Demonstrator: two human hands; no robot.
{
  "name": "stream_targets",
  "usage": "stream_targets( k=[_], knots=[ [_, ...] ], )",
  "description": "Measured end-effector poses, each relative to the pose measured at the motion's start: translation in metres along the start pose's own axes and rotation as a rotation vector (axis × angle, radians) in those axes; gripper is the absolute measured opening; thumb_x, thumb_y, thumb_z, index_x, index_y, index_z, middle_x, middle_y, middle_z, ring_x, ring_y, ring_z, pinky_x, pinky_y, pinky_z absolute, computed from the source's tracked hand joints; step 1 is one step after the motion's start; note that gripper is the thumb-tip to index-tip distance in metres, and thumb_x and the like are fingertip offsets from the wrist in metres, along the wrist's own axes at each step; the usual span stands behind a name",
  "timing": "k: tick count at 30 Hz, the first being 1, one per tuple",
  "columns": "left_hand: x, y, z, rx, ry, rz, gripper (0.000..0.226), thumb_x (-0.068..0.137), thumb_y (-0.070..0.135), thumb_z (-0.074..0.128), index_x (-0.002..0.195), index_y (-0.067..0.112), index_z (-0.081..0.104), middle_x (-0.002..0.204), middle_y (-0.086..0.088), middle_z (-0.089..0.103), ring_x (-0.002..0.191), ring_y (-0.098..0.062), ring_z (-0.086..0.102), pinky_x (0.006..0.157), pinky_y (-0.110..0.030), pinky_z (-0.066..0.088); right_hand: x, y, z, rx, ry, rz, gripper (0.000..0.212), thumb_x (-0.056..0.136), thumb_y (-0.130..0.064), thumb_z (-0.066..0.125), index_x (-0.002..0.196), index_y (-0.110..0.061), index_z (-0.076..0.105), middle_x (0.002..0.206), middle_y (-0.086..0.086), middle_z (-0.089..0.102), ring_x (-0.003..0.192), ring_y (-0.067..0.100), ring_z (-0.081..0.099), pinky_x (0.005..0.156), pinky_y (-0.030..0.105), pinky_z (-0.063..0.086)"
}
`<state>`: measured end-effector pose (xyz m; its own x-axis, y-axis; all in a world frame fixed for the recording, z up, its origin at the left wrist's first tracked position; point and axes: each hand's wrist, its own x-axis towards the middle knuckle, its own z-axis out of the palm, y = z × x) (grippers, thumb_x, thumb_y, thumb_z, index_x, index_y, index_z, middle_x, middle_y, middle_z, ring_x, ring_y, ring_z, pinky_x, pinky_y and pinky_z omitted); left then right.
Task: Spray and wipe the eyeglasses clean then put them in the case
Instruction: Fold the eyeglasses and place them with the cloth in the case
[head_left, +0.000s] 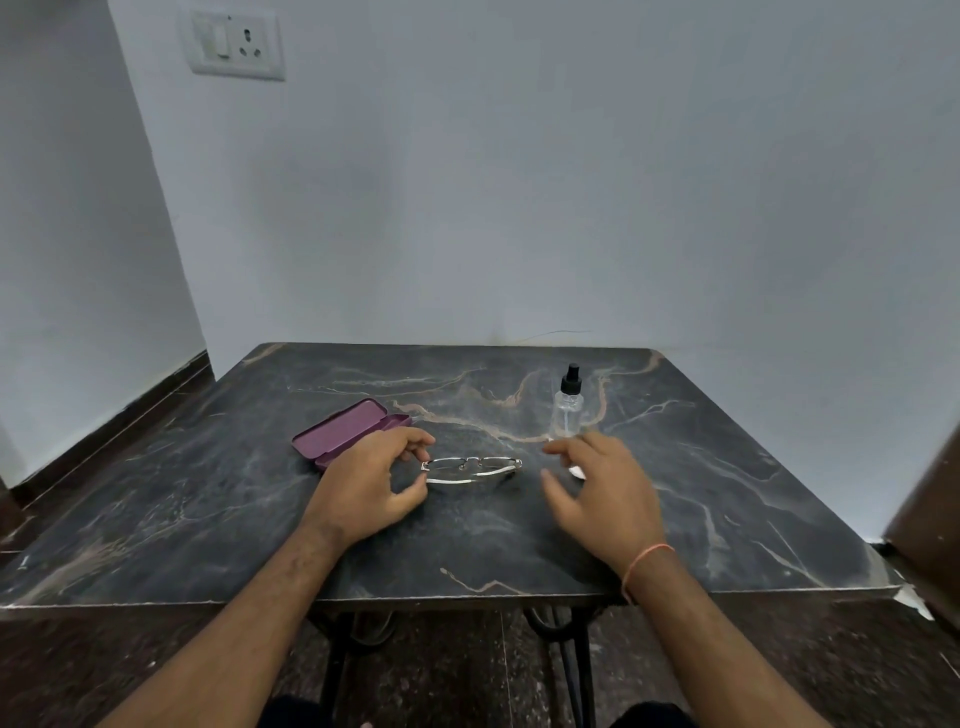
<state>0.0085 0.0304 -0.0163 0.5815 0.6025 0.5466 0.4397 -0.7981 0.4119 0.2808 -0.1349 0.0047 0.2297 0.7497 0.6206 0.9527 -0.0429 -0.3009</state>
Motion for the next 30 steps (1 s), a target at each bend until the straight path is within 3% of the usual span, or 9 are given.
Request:
stream_targets(
  k=[3, 6, 10, 13, 15, 18, 22, 25, 30],
  knots=[
    [0.001, -0.001, 0.001, 0.009, 0.01, -0.002, 0.047, 0.09, 0.023, 0.083, 0.132, 0.036, 0.067, 0.11, 0.029, 0.069, 0.105, 0.008, 0.064, 0.079, -0.004, 0.045, -0.005, 0.032, -0.022, -0.106, -0.076, 0.125, 0.035, 0.091, -0.047, 0.068, 0.124, -0.037, 0.07, 0.111, -0.015, 0.061, 0.107, 0.015, 0.059, 0.079, 0.036, 0.057],
    [0.001, 0.0, 0.001, 0.011, 0.003, -0.001, 0.049, 0.089, 0.023, 0.084, 0.133, 0.037, 0.066, 0.111, 0.028, 0.069, 0.105, 0.009, 0.063, 0.078, -0.005, 0.045, -0.007, 0.05, -0.029, -0.158, -0.184, 0.191, 0.037, 0.09, -0.056, 0.068, 0.122, -0.038, 0.071, 0.113, -0.015, 0.06, 0.11, 0.016, 0.059, 0.079, 0.035, 0.055],
    [0.0, 0.001, 0.0, 0.023, -0.001, -0.001, 0.05, 0.088, 0.023, 0.084, 0.132, 0.037, 0.066, 0.11, 0.029, 0.068, 0.105, 0.01, 0.062, 0.078, -0.004, 0.045, -0.005, 0.05, -0.026, -0.182, -0.236, 0.246, 0.025, 0.09, -0.056, 0.067, 0.105, -0.038, 0.075, 0.105, -0.016, 0.058, 0.107, 0.014, 0.061, 0.074, 0.034, 0.054],
    [-0.001, 0.001, 0.0, 0.026, 0.001, -0.003, 0.05, 0.088, 0.022, 0.083, 0.132, 0.038, 0.066, 0.11, 0.03, 0.068, 0.106, 0.009, 0.062, 0.079, -0.004, 0.045, -0.002, 0.044, -0.019, -0.127, -0.134, 0.269, 0.016, 0.093, -0.048, 0.068, 0.09, -0.034, 0.077, 0.095, -0.015, 0.058, 0.092, 0.012, 0.062, 0.067, 0.033, 0.051],
    [0.0, 0.001, 0.0, 0.033, 0.007, -0.008, 0.049, 0.089, 0.021, 0.082, 0.132, 0.038, 0.066, 0.109, 0.03, 0.068, 0.105, 0.009, 0.062, 0.079, -0.004, 0.045, 0.002, 0.032, -0.014, 0.021, -0.037, 0.302, 0.014, 0.093, -0.045, 0.072, 0.085, -0.033, 0.073, 0.092, -0.014, 0.058, 0.079, 0.008, 0.06, 0.063, 0.029, 0.047],
    [-0.001, 0.001, 0.0, 0.031, 0.03, -0.03, 0.046, 0.091, 0.021, 0.079, 0.131, 0.039, 0.066, 0.109, 0.03, 0.067, 0.106, 0.007, 0.062, 0.079, -0.005, 0.044, 0.01, 0.003, 0.0, 0.496, 0.093, 0.431, 0.013, 0.09, -0.029, 0.08, 0.079, -0.031, 0.074, 0.082, -0.007, 0.067, 0.066, 0.007, 0.058, 0.061, 0.025, 0.044],
    [-0.003, 0.004, 0.001, 0.02, 0.082, -0.031, 0.042, 0.093, 0.014, 0.076, 0.129, 0.036, 0.066, 0.109, 0.03, 0.066, 0.105, 0.006, 0.063, 0.08, -0.005, 0.044, 0.011, -0.047, 0.024, 1.061, 0.065, 0.566, 0.005, 0.094, -0.017, 0.079, 0.089, -0.02, 0.079, 0.081, 0.004, 0.077, 0.071, 0.01, 0.065, 0.053, 0.026, 0.05],
    [-0.004, 0.01, -0.003, 0.006, 0.139, -0.013, 0.038, 0.097, 0.012, 0.073, 0.128, 0.031, 0.066, 0.114, 0.026, 0.064, 0.109, 0.007, 0.061, 0.088, -0.007, 0.047, 0.006, -0.065, 0.036, 1.176, 0.04, 0.585, 0.003, 0.095, -0.014, 0.078, 0.095, -0.011, 0.079, 0.084, 0.003, 0.08, 0.072, 0.011, 0.067, 0.051, 0.027, 0.051],
    [-0.01, 0.028, -0.003, 0.003, 0.197, 0.13, 0.028, 0.099, 0.02, 0.075, 0.126, 0.024, 0.068, 0.122, 0.016, 0.065, 0.112, 0.002, 0.06, 0.098, -0.027, 0.054, 0.007, -0.06, 0.037, 1.178, -0.002, 0.57, 0.006, 0.094, -0.013, 0.079, 0.095, -0.007, 0.078, 0.077, 0.006, 0.077, 0.067, 0.011, 0.067, 0.053, 0.026, 0.051]
  ],
)
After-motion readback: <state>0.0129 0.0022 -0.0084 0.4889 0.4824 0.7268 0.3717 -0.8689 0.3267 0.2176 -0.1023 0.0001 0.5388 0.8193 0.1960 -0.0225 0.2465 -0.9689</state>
